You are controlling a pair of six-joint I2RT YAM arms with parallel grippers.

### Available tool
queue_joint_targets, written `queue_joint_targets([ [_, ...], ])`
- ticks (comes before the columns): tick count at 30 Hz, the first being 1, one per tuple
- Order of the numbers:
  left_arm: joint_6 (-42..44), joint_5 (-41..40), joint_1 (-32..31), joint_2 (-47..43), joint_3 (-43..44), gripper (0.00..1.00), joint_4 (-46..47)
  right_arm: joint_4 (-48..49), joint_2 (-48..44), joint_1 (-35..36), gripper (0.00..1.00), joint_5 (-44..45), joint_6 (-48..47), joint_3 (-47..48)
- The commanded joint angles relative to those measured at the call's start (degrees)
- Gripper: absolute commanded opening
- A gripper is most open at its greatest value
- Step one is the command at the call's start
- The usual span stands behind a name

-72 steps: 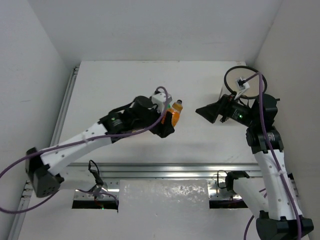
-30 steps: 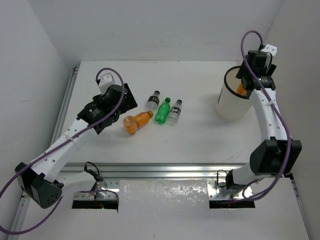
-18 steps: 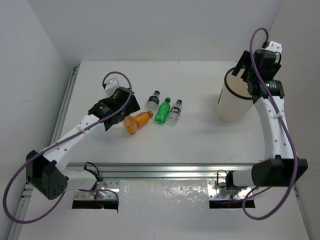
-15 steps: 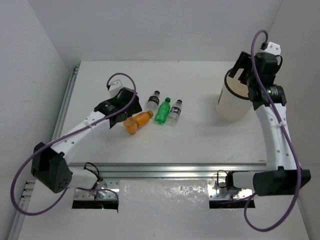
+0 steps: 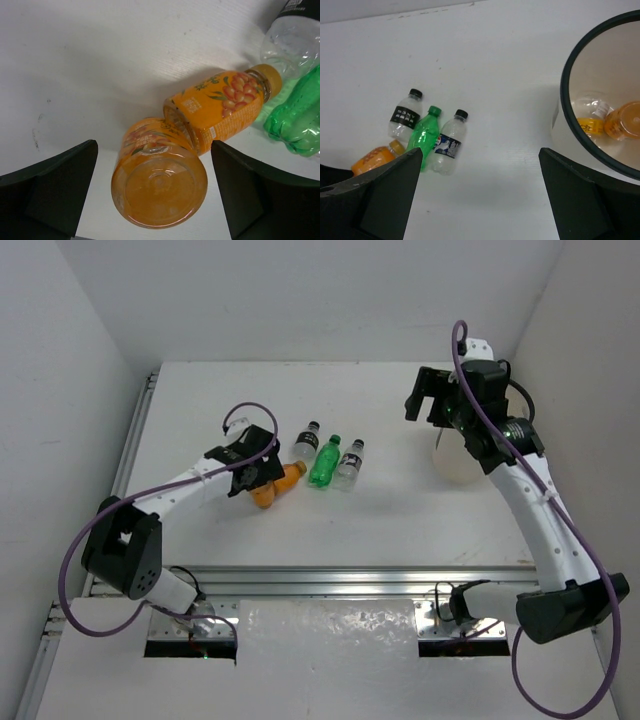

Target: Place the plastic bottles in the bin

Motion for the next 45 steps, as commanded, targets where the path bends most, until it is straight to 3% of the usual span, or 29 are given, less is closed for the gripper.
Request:
queue_joint_targets([
  [1,0.6,2.1,0.4,-1.3,-1.4,0.94,2.5,1.0,0.4,1.5,0.99,-0.4,-0.4,-0.6],
  [4,0.6,2.2,0.4,-3.9,-2.7,0.9,2.6,1.5,0.9,2.5,0.99,-0.5,-0.3,-1.3],
  [7,1.2,1.7,0.4,-7.0,-3.9,0.71,2.9,1.9,1.1,3.9,0.99,-0.1,-0.2,-2.0],
  [8,1.2,1.4,0.5,-7.4,-3.9,0.55,2.7,1.9,1.1,4.3,0.99,0.0,-0.4,-2.0],
  [12,1.2,-0.8,0.4,-10.0,-3.2,0.26,0.0,2.7,2.0,7.1,0.99,-1.7,-1.7,-2.5],
  [13,1.4,-2.1,0.4,-11.6,-2.5,0.15,-0.7,5.2,2.0,7.7,0.99,-6.9,-3.4,-3.9],
  [15,2.3,-2.0,0.2,-13.5,-1.6,0.07,-2.6,10.1,1.5,8.9,0.99,-18.1,-5.4,-6.8],
  [16,3.1,-0.6,0.1,-16.0,-1.2,0.01,-2.8,16.7,1.1,9.4,0.99,-31.0,-7.3,-10.6],
  [19,9.0,12.0,-0.2,-22.1,-0.5,0.01,-0.3,28.5,-2.3,15.2,0.99,-43.1,-13.9,-20.3],
  [22,14.1,30.3,-0.3,-25.7,2.4,0.01,0.9,38.9,-4.7,21.9,0.99,-43.0,-20.8,-25.8],
  [27,16.7,51.1,-0.4,-26.9,4.8,0.0,1.6,39.8,-3.6,28.0,0.99,-41.9,-28.3,-25.3],
  [34,14.7,61.8,-0.6,-25.9,4.1,0.0,8.3,41.1,-1.0,33.6,0.99,-32.7,-33.5,-23.3],
  [37,12.5,64.3,-0.6,-26.7,3.6,0.0,12.5,40.4,-0.1,33.6,0.77,-31.8,-33.2,-22.9],
  [38,12.1,64.7,-0.6,-26.8,3.7,0.0,13.1,40.0,0.0,33.6,0.58,-32.6,-33.0,-22.7],
  [40,11.4,64.2,-0.6,-26.5,4.6,0.12,14.1,37.1,0.7,33.7,0.39,-35.7,-32.9,-21.3],
  [41,11.2,61.6,-0.6,-26.5,5.0,0.23,14.1,36.2,0.9,33.7,0.25,-36.2,-32.9,-20.5],
  [43,10.6,52.8,-0.6,-27.2,7.0,0.91,10.6,35.6,0.3,33.7,0.21,-31.2,-31.7,-20.3],
  [44,10.2,48.0,-0.7,-27.8,7.6,1.0,9.3,36.0,-0.4,33.6,0.19,-28.1,-31.1,-20.5],
  [45,9.9,37.2,-0.6,-29.1,8.2,1.0,7.8,36.7,-1.2,33.5,0.18,-23.8,-30.5,-21.2],
])
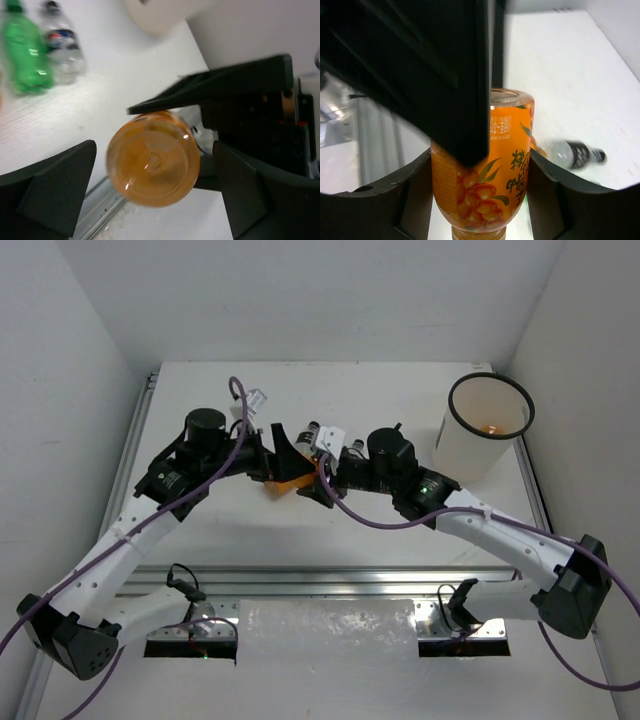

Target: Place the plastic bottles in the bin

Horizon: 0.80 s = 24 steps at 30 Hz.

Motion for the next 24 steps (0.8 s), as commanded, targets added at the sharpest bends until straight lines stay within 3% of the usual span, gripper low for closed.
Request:
queue_joint_targets([
  [1,-3.6,-22.9,-0.3,-4.0,5.5,1.0,-3.6,2.3,-2.4,-0.6,0.18,13.9,2.7,1.9],
  [2,-4.5,-37.0,-0.3,-4.5,6.3,1.0,-6.1,1.6,-3.0,-1.7,0.19,25.9,4.0,3.7],
  [4,-5.8,-49.8,-0.3,-4.8,6.8,1.0,-10.1,-6.5,-3.2,-8.0,0.22,40.1,10.3,7.3],
  [6,-4.4,-52.4,-0.3,-3.9,5.4,1.0,-10.8,-17.4,-3.2,-14.6,0.23,43.5,17.9,13.8],
  [7,-3.3,-51.8,-0.3,-2.2,4.3,1.0,-10.1,-22.8,-3.1,-21.7,0.24,44.8,21.5,17.4],
  [10,0.6,-49.1,-0.4,0.8,2.3,1.0,-7.0,-27.8,-2.5,-34.0,0.27,46.4,23.4,21.6],
  [16,6.3,-42.6,-0.3,7.0,1.5,1.0,-1.9,-33.9,8.3,-49.5,0.4,48.5,21.9,29.8],
  [18,11.0,-39.1,-0.3,11.7,5.3,1.0,-2.1,-36.5,13.1,-50.8,0.69,48.3,22.5,32.7],
  [19,12.6,-37.9,-0.4,14.5,6.4,1.0,-2.3,-37.7,14.6,-50.8,0.93,48.4,22.9,34.9],
  [20,13.7,-37.9,-0.4,16.0,9.4,1.0,-3.0,-38.8,16.5,-50.9,0.99,48.3,24.2,35.8],
  [24,25.1,-33.7,-0.5,25.3,17.3,1.0,-8.8,-42.3,17.6,-50.8,0.99,47.2,25.5,40.0],
])
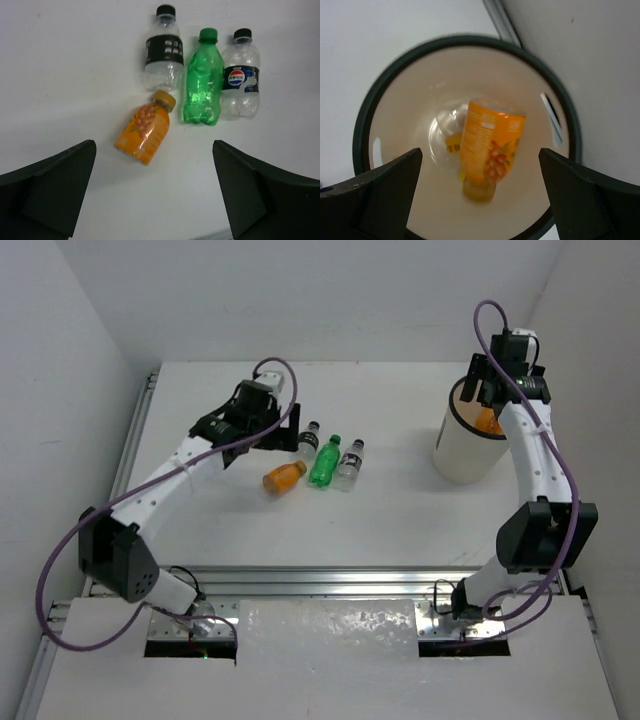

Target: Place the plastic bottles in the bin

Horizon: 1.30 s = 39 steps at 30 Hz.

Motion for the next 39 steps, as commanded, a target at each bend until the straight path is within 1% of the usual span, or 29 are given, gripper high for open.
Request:
queue_joint_targets([
  [1,12.4,3.8,-0.3,8.2,8.0,1.0,-3.3,-5.0,-2.2,0.3,0.99,-0.9,2.4,6.0],
  [2,14.6,3.1,-0.6,10.2,9.3,1.0,-5.8,-5.4,-3.9,0.5,0.99,-2.0,2.5,6.1],
  [3,16.4,2.1,-1.0,11.4,8.7,1.0,-5.5,-5.2,-5.1,0.6,0.99,-5.2,2.7,5.7],
  [4,17.0,2.0,-1.0,13.0,6.9,1.0,-4.1,-3.4,-6.7,0.8,0.99,-7.4,2.5,3.3],
  [6,17.8,3.8,-1.1,15.7,6.4,1.0,-3.6,-1.3,-11.6,1.1,0.99,-11.5,2.8,0.1],
  [7,18.5,4.7,-1.1,16.9,7.3,1.0,-3.9,0.1,-13.0,1.2,0.99,-14.6,3.1,-2.7],
  [10,18.6,3.7,-1.1,21.2,9.4,0.99,-6.3,0.7,-16.7,2.0,0.99,-18.9,3.6,-5.9],
  [14,17.6,3.0,-2.4,25.0,7.8,0.98,-7.3,0.9,-19.3,3.1,0.99,-20.6,3.1,-7.8],
  [16,17.2,-1.2,-2.9,27.3,6.9,0.97,-7.5,0.4,-19.9,3.3,0.99,-21.3,3.0,-7.7],
  [17,16.7,-3.9,-2.9,29.5,7.2,0.96,-7.5,0.4,-20.4,4.8,0.99,-21.5,2.9,-7.7],
  [19,14.5,-6.6,-2.9,32.1,8.3,0.93,-9.7,0.7,-21.1,6.0,0.99,-21.8,2.9,-7.9],
  [20,13.0,-7.9,-2.9,33.8,8.8,0.85,-10.8,1.0,-21.5,6.4,0.99,-21.5,2.8,-8.0],
  [22,10.1,-8.7,-2.9,33.9,9.1,0.74,-13.2,0.8,-21.9,7.2,0.99,-20.9,2.2,-7.7],
  [23,8.5,-9.3,-2.9,32.1,7.6,0.63,-13.6,0.3,-21.9,7.3,0.99,-20.5,1.8,-7.1],
  [24,7.5,-9.5,-2.9,30.7,6.6,0.56,-13.9,0.1,-21.9,7.4,0.99,-20.4,1.7,-6.8],
  [25,6.9,-9.4,-3.1,29.1,5.3,0.46,-14.5,0.0,-21.9,7.6,0.99,-20.5,1.7,-6.7],
  [26,6.4,-9.3,-3.2,25.5,4.1,0.29,-14.7,-0.1,-21.9,7.7,0.99,-20.9,1.7,-6.7],
  [28,5.2,-9.4,-4.1,21.5,0.6,0.16,-15.7,-0.1,-21.8,7.8,0.99,-22.4,2.6,-7.0],
  [29,5.0,-9.2,-4.6,16.9,-1.2,0.11,-15.9,-0.2,-21.7,7.9,0.99,-24.5,3.1,-7.3],
  [30,4.5,-8.3,-5.6,14.3,-1.4,0.07,-16.2,0.2,-21.6,8.0,0.99,-25.7,4.1,-7.7],
  [31,4.6,-4.8,-6.1,9.7,-1.3,0.05,-16.2,2.0,-21.5,8.0,0.99,-33.2,5.3,-9.0],
  [32,4.7,-3.4,-6.7,7.6,-0.8,0.04,-16.2,4.1,-21.7,8.0,0.99,-38.9,5.9,-10.3],
  [33,4.7,-1.9,-7.5,5.4,-0.3,0.04,-14.9,7.5,-22.1,8.0,0.99,-45.8,6.8,-12.1],
  [34,4.9,0.1,-7.6,1.9,0.7,0.01,-13.8,11.8,-22.7,8.0,0.99,-53.8,8.3,-14.7],
  [35,5.6,7.5,-7.6,0.3,2.0,0.0,-12.0,18.1,-24.4,8.1,0.99,-62.6,14.1,-21.5],
  [36,6.4,12.8,-7.6,-1.4,2.1,0.0,-6.7,34.5,-25.3,9.2,0.99,-77.3,19.0,-25.3],
  [37,6.4,17.7,-7.6,-4.5,2.0,0.0,-3.5,43.8,-26.3,10.5,0.99,-81.3,23.9,-32.8],
  [38,6.0,28.5,-7.6,-5.9,1.0,0.0,3.0,55.4,-28.2,14.1,0.99,-83.1,29.1,-35.2],
  [39,4.9,33.2,-7.6,-6.9,0.5,0.0,6.1,57.7,-29.0,16.3,0.99,-84.5,28.9,-36.3],
])
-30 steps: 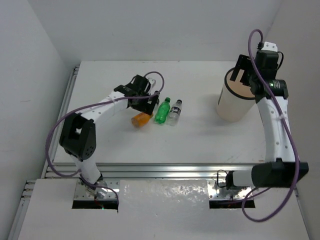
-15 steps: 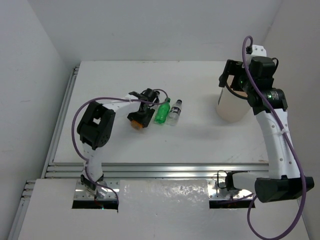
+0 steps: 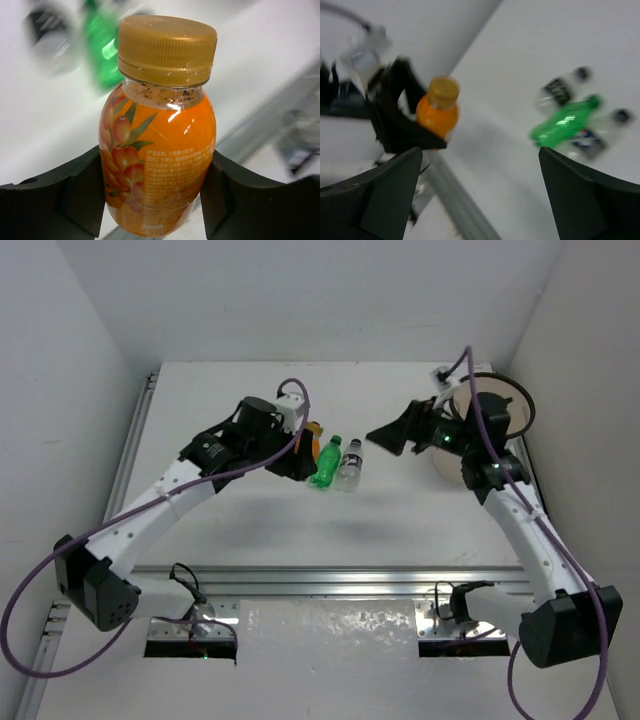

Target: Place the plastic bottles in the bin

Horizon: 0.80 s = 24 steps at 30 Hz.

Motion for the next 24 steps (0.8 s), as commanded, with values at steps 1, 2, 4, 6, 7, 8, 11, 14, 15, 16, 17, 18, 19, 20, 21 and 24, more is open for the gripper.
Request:
queue_joint_targets([
  [1,-2.0,25.9,-0.3,-5.1,0.4,0.01,17.3,29.5,-3.8,7.7,0.99,-22.7,10.9,-6.2],
  [2,-3.0,33.3,-0.3,-5.1,0.1,0.01,19.7,28.3,-4.6,9.7,0.99,-21.7,7.5,-6.2],
  [4,-5.4,39.0,-0.5,-4.9,-0.1,0.01,26.4,28.1,-5.9,12.7,0.99,-20.9,7.3,-6.4],
  [6,-8.2,45.9,-0.9,-4.8,-0.7,0.01,33.2,30.0,-5.8,13.2,0.99,-20.5,9.9,-6.3],
  [7,-9.0,49.2,-1.2,-4.8,-1.1,0.01,35.7,29.5,-5.7,13.4,0.99,-18.5,10.2,-5.8],
  [8,-10.0,49.8,-1.7,-4.8,-1.0,0.01,38.4,28.8,-5.6,13.7,0.99,-17.9,9.9,-5.7],
  [11,-11.9,52.1,-3.2,-4.7,-0.9,0.06,43.4,28.0,-4.9,14.9,0.98,-16.0,9.3,-5.1],
  [14,-13.5,53.9,-3.4,-4.9,-1.6,0.08,46.3,26.4,-4.3,15.6,0.92,-13.5,8.7,-4.5],
  [15,-13.5,53.9,-3.3,-4.9,-1.7,0.11,46.5,26.4,-3.8,15.6,0.89,-13.5,8.8,-4.4],
  [16,-13.9,54.0,-3.3,-4.9,-1.9,0.12,47.1,26.4,-3.6,16.1,0.77,-13.3,8.8,-4.4],
  [17,-14.1,54.1,-3.3,-4.9,-2.1,0.15,47.5,26.5,-3.6,16.1,0.7,-13.1,8.9,-4.4],
  [18,-14.2,54.3,-3.4,-4.9,-2.3,0.2,47.7,26.4,-3.5,16.3,0.59,-12.8,8.7,-4.4],
  [19,-14.3,54.4,-3.3,-4.8,-2.5,0.24,48.0,26.4,-3.4,16.4,0.54,-12.8,8.4,-4.3],
  [20,-14.3,54.3,-3.3,-4.7,-2.6,0.4,48.2,26.9,-3.5,16.4,0.48,-12.7,8.4,-4.3],
  [21,-13.8,53.2,-3.4,-4.5,-2.7,0.53,47.9,26.9,-3.7,16.4,0.28,-12.5,8.0,-4.3],
  [24,-10.3,41.1,-3.4,-4.4,-0.8,0.99,40.5,23.2,-5.6,16.4,0.0,-8.0,4.5,-2.9],
])
